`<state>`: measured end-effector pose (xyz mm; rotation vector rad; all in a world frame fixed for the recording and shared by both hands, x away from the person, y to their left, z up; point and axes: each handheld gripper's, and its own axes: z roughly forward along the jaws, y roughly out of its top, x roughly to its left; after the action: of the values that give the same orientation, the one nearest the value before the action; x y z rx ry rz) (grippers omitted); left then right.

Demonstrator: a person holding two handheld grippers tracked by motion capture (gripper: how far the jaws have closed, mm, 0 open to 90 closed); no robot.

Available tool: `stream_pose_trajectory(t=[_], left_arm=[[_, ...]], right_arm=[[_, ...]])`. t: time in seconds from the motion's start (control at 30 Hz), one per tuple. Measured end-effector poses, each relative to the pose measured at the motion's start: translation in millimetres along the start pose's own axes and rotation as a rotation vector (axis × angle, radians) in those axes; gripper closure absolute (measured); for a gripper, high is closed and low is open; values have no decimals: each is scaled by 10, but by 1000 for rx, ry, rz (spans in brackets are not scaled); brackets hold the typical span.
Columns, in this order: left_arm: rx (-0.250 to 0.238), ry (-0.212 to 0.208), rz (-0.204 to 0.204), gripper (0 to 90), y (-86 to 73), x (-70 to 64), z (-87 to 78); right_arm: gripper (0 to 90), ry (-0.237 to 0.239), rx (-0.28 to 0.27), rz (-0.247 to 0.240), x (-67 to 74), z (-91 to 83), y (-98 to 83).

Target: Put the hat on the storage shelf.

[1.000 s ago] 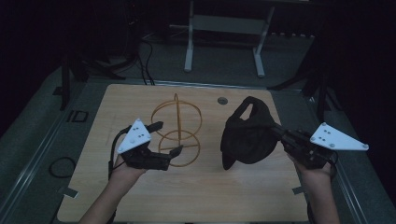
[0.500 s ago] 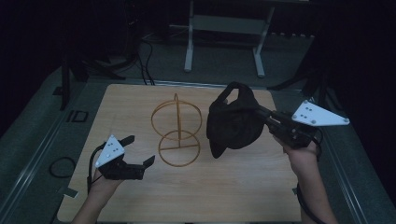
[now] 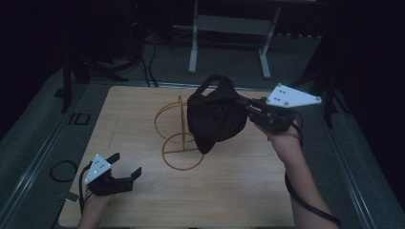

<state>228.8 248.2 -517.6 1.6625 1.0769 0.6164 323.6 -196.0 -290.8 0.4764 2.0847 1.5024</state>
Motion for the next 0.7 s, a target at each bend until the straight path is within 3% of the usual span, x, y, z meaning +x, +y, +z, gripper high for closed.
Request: stream_pose_trajectory(t=[0.17,0.47,0.7], left_arm=[[3,33,-6,31,-73,64,-60],[12,36,-2,31,-106,67,-49],[7,33,-11,31,-122,75,-51]], right_arm=[[858,41,42,-24,58,293,133],[857,62,72,-24,112,548,213],[856,80,142,-21,160,842,187]])
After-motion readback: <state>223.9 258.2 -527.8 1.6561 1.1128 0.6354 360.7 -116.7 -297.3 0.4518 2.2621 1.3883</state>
